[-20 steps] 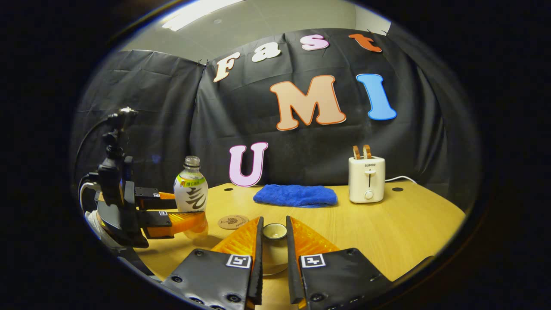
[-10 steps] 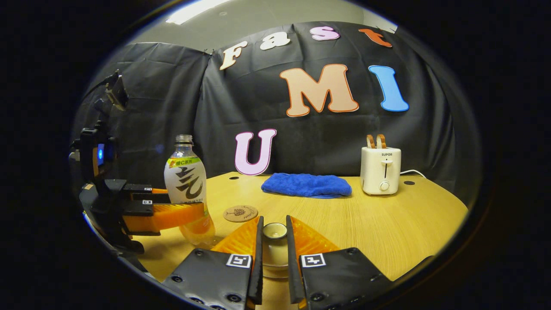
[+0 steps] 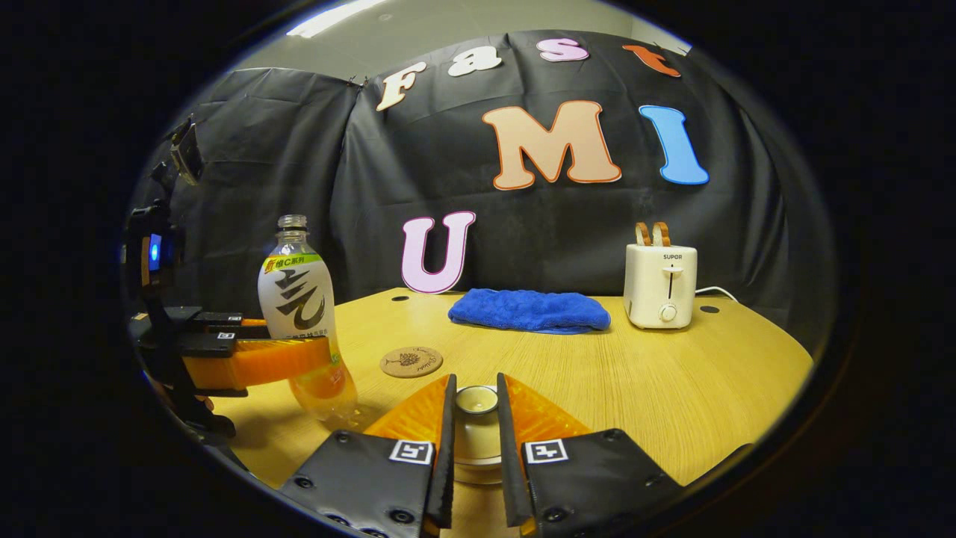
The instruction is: Open the teacup lid with one hand, grasp the water bottle and pour water into the teacup with the other hand; after pouring, place the water bottle on the coaster and then close the teacup lid.
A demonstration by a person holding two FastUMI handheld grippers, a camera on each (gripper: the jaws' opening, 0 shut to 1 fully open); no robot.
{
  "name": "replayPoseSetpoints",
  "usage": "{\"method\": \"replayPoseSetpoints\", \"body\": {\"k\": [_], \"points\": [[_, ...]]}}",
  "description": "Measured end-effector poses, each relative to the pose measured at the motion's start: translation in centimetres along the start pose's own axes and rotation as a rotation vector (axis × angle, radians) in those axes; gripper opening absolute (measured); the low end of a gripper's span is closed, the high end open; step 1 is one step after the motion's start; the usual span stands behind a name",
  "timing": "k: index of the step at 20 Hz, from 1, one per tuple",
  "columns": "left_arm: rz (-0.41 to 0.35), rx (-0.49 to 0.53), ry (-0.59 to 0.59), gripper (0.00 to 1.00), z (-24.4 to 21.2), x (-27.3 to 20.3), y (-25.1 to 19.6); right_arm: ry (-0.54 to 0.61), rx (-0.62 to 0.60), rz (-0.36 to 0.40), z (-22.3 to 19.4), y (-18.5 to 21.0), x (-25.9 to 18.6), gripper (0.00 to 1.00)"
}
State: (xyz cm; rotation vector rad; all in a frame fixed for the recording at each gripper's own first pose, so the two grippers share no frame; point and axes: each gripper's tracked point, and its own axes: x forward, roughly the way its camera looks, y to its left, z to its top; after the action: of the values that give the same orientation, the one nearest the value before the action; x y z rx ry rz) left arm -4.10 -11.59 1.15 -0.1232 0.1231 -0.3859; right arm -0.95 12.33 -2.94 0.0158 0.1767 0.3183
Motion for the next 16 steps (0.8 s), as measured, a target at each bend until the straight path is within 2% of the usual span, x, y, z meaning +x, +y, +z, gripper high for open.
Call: {"method": "replayPoseSetpoints", "body": {"k": [4,5,8,10,11,16], "points": [[0.007,0.009,-0.006,0.58,0.4,0.2,0.3,-0.012,-0.011,-0.008,0.1,-0.2,-0.3,0.35],[0.008,0.011,-0.006,0.58,0.4,0.2,0.3,-0.021,-0.014,-0.003,0.2,0.0,-0.4,0.41],[0.003,0.004,-0.01,0.58,0.7,0.8,0.3,-0.057,-0.018,-0.002,1.2,-0.3,-0.8,0.72],[-0.001,-0.009,-0.016,0.58,1.1,1.3,0.4,-0.075,-0.014,-0.01,1.8,-0.7,-1.2,0.86],[-0.003,-0.014,-0.018,0.58,1.3,1.5,0.4,-0.083,-0.01,-0.017,2.1,-1.1,-1.5,0.83],[0.005,-0.006,-0.036,0.57,2.8,2.4,1.2,-0.129,0.014,-0.06,3.8,-3.4,-3.2,0.85]]}}
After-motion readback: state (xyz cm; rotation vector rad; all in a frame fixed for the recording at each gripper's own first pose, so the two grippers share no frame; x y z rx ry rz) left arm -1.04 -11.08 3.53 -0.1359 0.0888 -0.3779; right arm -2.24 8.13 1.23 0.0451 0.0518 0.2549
